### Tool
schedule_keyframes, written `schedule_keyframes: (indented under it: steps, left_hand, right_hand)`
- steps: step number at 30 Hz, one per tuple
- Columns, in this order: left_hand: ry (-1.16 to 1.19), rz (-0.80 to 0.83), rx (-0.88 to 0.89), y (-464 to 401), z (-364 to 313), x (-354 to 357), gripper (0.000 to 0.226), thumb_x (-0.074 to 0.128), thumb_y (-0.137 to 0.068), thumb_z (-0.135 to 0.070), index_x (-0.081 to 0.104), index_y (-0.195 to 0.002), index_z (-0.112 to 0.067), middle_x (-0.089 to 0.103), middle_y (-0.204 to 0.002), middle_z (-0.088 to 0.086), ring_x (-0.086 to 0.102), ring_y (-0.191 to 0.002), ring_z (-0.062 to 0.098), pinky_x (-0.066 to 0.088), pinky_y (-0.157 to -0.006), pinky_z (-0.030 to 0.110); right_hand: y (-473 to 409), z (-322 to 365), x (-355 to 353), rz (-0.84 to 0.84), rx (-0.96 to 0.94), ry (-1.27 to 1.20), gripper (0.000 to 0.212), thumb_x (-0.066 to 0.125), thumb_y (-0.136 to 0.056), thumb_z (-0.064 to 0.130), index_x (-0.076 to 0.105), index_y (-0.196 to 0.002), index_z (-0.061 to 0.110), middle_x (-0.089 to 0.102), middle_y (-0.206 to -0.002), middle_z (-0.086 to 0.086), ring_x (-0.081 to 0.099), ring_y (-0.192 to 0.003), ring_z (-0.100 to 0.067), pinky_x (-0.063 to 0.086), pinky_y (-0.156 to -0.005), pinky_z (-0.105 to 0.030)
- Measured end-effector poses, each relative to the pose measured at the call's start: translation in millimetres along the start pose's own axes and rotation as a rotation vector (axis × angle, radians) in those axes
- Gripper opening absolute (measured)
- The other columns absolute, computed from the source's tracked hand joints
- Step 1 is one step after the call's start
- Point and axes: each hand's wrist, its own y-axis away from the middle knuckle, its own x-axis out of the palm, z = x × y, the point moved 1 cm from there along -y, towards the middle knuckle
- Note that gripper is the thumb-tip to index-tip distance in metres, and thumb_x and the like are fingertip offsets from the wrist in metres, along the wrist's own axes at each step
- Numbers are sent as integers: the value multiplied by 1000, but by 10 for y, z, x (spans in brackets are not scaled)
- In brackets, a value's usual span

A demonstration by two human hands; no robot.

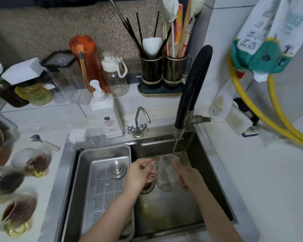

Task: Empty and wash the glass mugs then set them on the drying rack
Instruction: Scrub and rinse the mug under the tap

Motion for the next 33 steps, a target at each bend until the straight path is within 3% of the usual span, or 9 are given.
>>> schedule_keyframes:
  steps: [3,5,10,15,21,24,28,31,33]
  left_hand:
    - [77,24,8,-10,-32,4,7,59,-91,-12,63,-96,-10,66,-71,11,61,-54,11,53,-55,24]
    - [87,26,27,-33,-87,-45,14,60,-91,-14,64,-100,-6,67,-76,12,63,-65,16,55,-63,29]
    - [115,75,86,-73,-358,2,9,60,-90,-13,65,-87,-19,63,-80,1,57,-72,13,47,-66,24]
    - [165,168,21,-1,-378,92,11,63,-87,-7,67,-85,-17,69,-77,-5,64,-73,10,53,-74,22]
    - [346,111,19,-186,-375,-125,13,62,-84,-2,68,-89,-13,70,-89,5,67,-83,17,56,-82,26]
    - [304,149,13,-128,-307,104,12,60,-87,-1,67,-90,-10,68,-90,5,65,-89,18,54,-88,29]
    - [323,114,20,-118,-229,-68,13,61,-86,-4,67,-96,-10,70,-92,6,67,-88,15,57,-83,25]
    - [407,34,26,-243,-266,-71,14,61,-87,-7,67,-98,-14,71,-89,1,68,-83,13,57,-80,24]
    - [398,67,25,-282,-288,139,13,59,-89,-6,66,-98,-13,69,-92,3,66,-87,15,55,-82,26]
  right_hand:
    - [81,43,-42,32,-152,1,34,62,-83,50,67,-87,17,63,-75,7,59,-72,-9,45,-73,-24]
    - [95,176,-51,67,-263,21,16,68,-84,33,67,-98,24,66,-86,10,61,-82,-5,47,-72,-18]
    - [23,420,-209,144,-489,-16,34,78,-74,20,66,-103,33,72,-101,5,68,-97,-12,53,-88,-29]
    - [102,272,-355,117,-591,-47,50,75,-76,1,58,-113,29,68,-107,5,65,-101,-1,54,-84,-18]
    - [-70,484,-193,169,-640,-35,47,71,-78,-3,57,-116,19,70,-108,1,67,-100,-10,56,-86,-27]
    - [-39,395,-293,123,-611,-65,44,78,-74,24,57,-112,27,70,-102,6,67,-96,-5,55,-81,-19]
    - [-42,267,-145,137,-595,-32,55,77,-74,5,56,-121,25,67,-112,7,65,-103,-7,55,-82,-22]
    - [-130,405,-160,178,-583,-39,45,77,-75,9,59,-111,30,68,-106,10,65,-99,-4,54,-84,-21]
    - [-158,384,-339,164,-521,-80,41,73,-80,13,58,-108,38,67,-111,12,62,-104,-3,50,-93,-25]
